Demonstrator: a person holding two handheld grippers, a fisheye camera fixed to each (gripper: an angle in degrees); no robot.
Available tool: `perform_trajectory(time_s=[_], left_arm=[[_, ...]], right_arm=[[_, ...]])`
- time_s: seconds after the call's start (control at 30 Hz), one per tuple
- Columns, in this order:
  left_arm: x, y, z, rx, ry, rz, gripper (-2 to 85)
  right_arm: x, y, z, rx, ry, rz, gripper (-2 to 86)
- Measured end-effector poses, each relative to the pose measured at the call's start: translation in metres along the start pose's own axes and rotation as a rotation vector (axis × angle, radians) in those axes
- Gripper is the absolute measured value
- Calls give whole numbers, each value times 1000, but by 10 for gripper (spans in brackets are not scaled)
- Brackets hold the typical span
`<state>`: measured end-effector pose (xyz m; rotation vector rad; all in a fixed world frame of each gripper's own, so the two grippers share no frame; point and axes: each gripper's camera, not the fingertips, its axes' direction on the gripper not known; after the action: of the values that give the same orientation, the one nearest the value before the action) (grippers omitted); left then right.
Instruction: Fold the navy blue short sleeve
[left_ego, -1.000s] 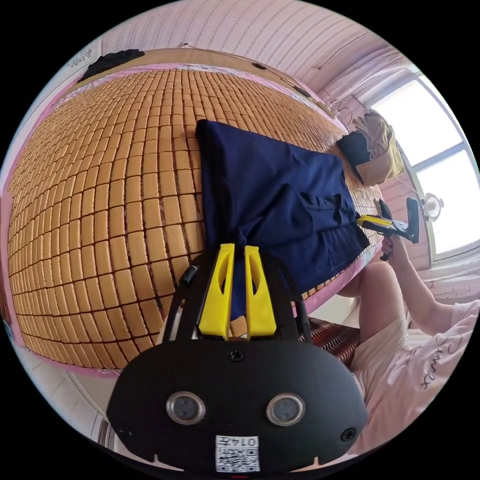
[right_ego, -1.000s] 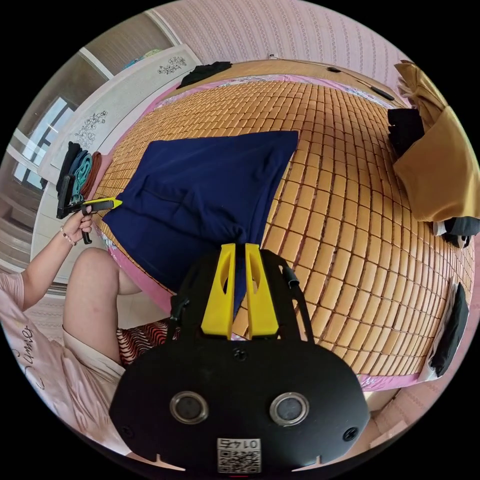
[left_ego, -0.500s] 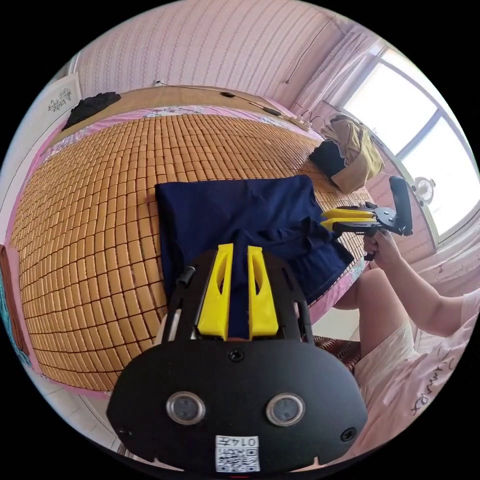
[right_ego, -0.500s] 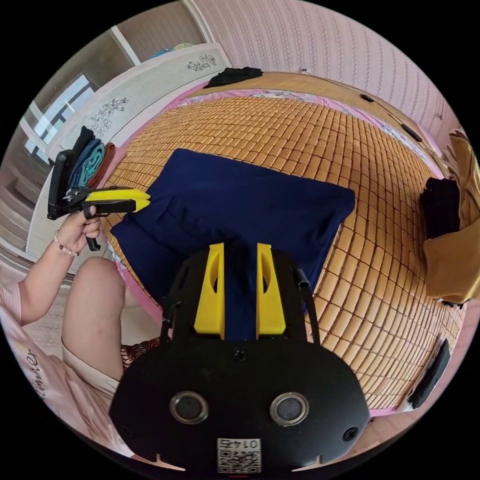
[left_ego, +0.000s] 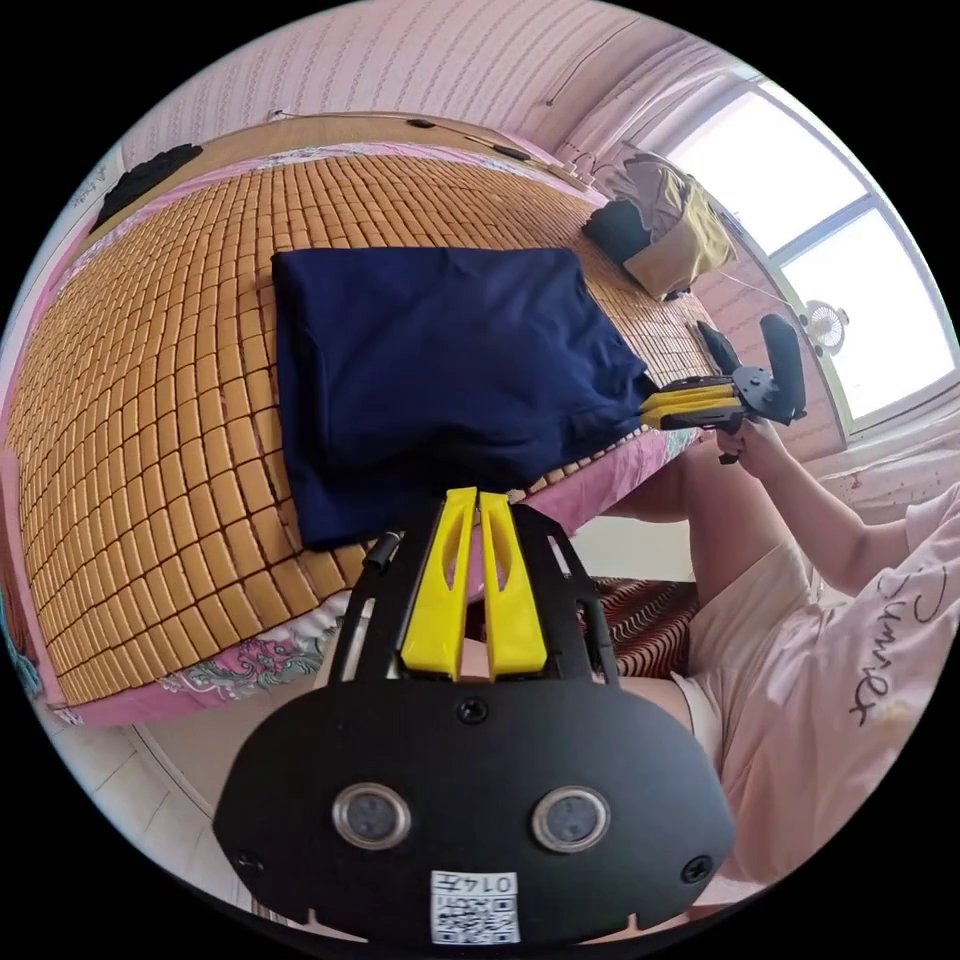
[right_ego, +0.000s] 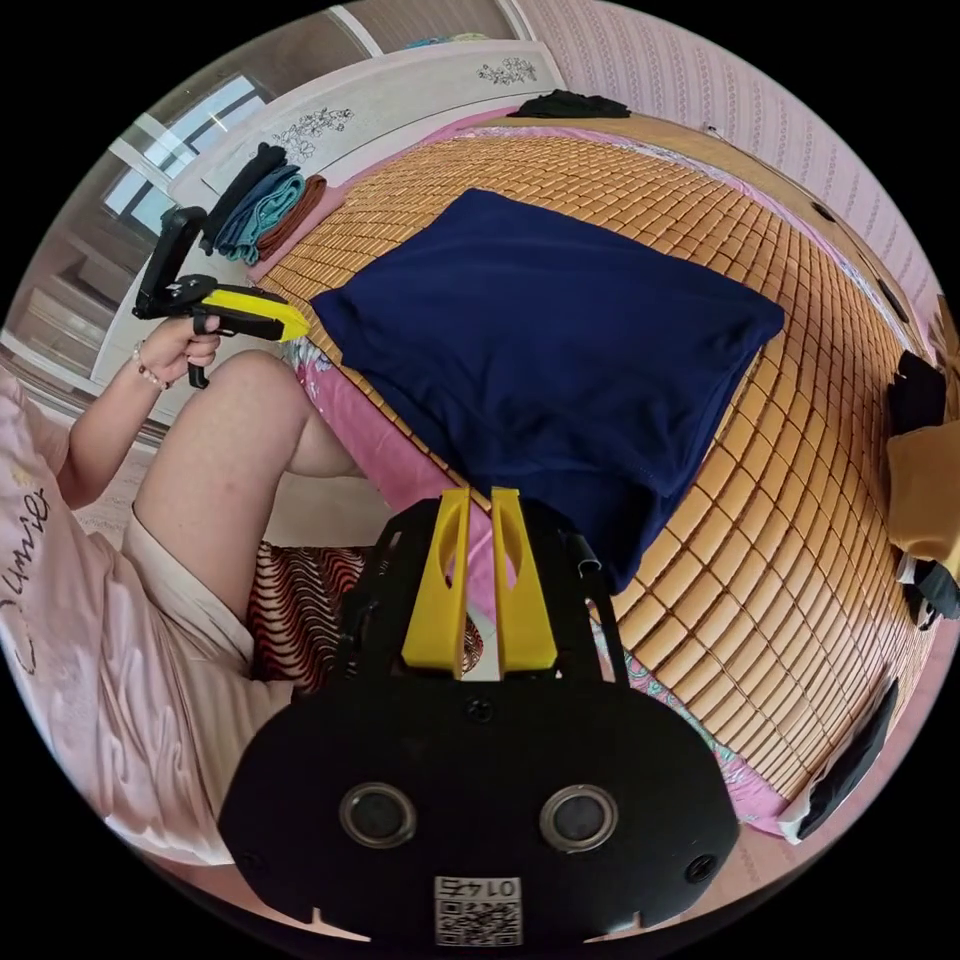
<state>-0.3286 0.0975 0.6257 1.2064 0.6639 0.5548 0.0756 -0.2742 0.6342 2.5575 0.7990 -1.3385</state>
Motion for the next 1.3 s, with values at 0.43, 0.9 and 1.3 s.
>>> perform_trajectory(time_s=[0.43, 0.9, 1.3], left_arm=[[53, -24, 95, -114, -187, 98, -8], [101, -20, 118, 170, -123, 304, -10], [78, -7, 199, 37, -11, 340, -10]], right_arm=[[-29, -82, 67, -126, 180, -29, 1], [-7, -199, 46, -248, -64, -133, -10], [31, -355, 135, -448, 214, -131, -7]])
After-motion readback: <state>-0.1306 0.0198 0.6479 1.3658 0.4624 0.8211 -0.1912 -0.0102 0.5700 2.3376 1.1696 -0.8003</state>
